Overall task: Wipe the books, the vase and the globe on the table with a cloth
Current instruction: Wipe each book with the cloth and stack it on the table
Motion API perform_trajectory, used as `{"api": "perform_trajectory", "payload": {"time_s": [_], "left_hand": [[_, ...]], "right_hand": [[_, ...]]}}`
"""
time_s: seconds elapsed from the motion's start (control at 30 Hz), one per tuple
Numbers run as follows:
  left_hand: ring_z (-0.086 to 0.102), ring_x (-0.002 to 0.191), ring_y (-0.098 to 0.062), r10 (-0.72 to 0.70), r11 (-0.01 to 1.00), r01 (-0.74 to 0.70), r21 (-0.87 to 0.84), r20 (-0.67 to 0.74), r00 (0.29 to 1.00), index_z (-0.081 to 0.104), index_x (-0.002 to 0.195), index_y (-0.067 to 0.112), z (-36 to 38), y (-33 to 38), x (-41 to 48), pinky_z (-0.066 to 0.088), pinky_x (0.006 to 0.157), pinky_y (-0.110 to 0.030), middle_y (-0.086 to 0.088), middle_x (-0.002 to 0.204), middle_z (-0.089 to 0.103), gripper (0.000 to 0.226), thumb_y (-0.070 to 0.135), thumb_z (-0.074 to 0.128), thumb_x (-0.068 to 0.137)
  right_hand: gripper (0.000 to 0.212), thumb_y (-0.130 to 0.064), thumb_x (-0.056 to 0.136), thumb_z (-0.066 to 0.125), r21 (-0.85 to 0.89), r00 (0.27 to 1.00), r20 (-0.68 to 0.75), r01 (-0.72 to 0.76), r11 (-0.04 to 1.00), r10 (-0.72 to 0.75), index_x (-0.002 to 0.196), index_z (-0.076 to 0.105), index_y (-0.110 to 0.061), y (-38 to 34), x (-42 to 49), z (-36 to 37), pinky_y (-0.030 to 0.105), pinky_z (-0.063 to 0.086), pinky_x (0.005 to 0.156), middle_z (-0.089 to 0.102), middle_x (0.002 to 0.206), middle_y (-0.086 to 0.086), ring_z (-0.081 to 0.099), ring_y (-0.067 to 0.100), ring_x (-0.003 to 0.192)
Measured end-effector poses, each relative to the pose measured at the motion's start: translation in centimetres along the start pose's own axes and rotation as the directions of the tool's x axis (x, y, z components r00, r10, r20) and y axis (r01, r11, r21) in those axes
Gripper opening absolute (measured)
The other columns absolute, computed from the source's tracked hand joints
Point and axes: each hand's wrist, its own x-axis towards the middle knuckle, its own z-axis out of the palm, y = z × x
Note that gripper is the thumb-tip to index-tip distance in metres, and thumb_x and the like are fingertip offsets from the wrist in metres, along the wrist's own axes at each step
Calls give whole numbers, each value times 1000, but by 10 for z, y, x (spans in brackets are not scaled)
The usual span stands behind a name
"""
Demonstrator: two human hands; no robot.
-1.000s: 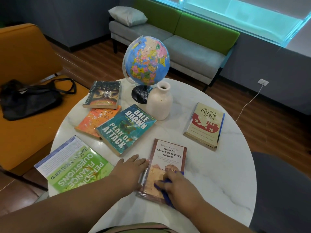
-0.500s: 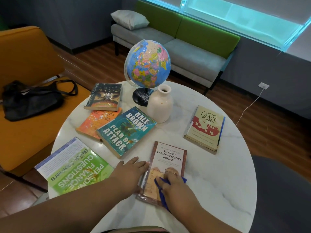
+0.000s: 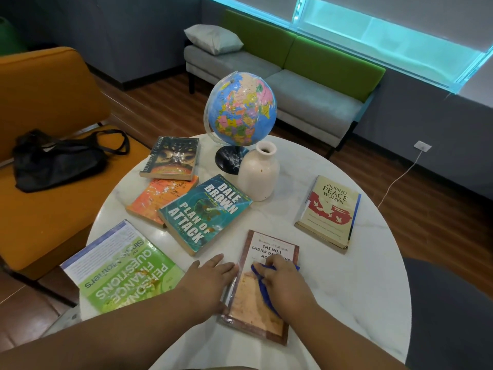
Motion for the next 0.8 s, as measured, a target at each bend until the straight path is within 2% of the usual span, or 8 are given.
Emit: {"api": "perform_trajectory", "payload": {"time_s": [0.1, 0.2, 0.27, 0.37, 0.43, 0.5, 0.63, 0.8], "left_hand": [[-5, 149, -16, 5, 1000, -5, 0, 6, 1000, 2, 154, 28, 0, -1, 0, 14, 117, -50, 12, 161, 3, 89, 49, 59, 89], [-6, 149, -16, 5, 1000, -6, 6, 7, 1000, 3, 154, 28, 0, -2, 0, 13, 117, -50, 13, 161, 3, 89, 48, 59, 89], [-6, 149, -17, -1, 1000, 1, 1, 0, 1000, 3, 154, 28, 0, -2, -1, 12, 117, -50, 12, 161, 3, 88, 48, 59, 89], [-7, 149, -17, -16, 1000, 16, 8, -2, 1000, 2, 154, 26, 0, -1, -1, 11, 118, -50, 11, 162, 2, 88, 48, 58, 90], [-8, 149, -17, -24, 1000, 24, 19, 1, 1000, 3, 154, 25, 1, -2, -1, 10, 118, -51, 11, 162, 2, 88, 50, 58, 89], [-8, 149, -17, -29, 999, 29, 28, 5, 1000, 5, 154, 25, 2, -2, 0, 9, 118, -51, 11, 162, 2, 86, 51, 57, 90], [-8, 149, -18, -35, 999, 34, 42, 17, 999, 15, 153, 24, 1, -1, -1, 8, 117, -53, 10, 162, 1, 80, 51, 56, 90], [-7, 149, -19, -39, 999, 38, 27, 38, 999, 15, 153, 24, -1, -2, 0, 7, 118, -53, 11, 162, 1, 82, 52, 58, 89]], "right_hand": [[42, -21, 98, 42, -65, 999, 17, -48, 997, 49, 140, 44, -26, -4, 20, -2, 34, 44, 92, 41, 131, 3, 44, 25, 113], [56, -19, 98, 45, -189, 989, 138, 77, 979, -51, 150, 27, -28, -11, 18, 4, 33, 39, 104, 27, 144, -2, 31, 26, 125], [56, -18, 97, 48, -192, 974, 178, 175, 966, -141, 149, 29, -29, -10, 15, 6, 30, 38, 103, 26, 144, -3, 31, 24, 125], [34, -28, 100, 46, -59, 985, 99, 149, 987, -143, 134, 47, -26, -7, 20, 0, 20, 42, 91, 39, 132, -1, 46, 12, 109], [35, -26, 101, 45, -85, 990, 71, 125, 989, -119, 135, 46, -26, -11, 24, -1, 17, 40, 92, 39, 131, -1, 45, 13, 111], [48, -19, 98, 48, -128, 982, 129, 151, 980, -134, 144, 38, -28, -16, 20, 1, 24, 37, 99, 33, 138, -2, 36, 23, 121], [57, -15, 93, 54, -179, 951, 202, 271, 946, -235, 144, 38, -33, -12, 10, -2, 30, 37, 96, 34, 140, -1, 35, 25, 121], [45, -21, 99, 48, -107, 984, 125, 143, 984, -129, 143, 41, -32, -15, 25, -3, 29, 40, 98, 39, 134, -1, 39, 26, 120]]}}
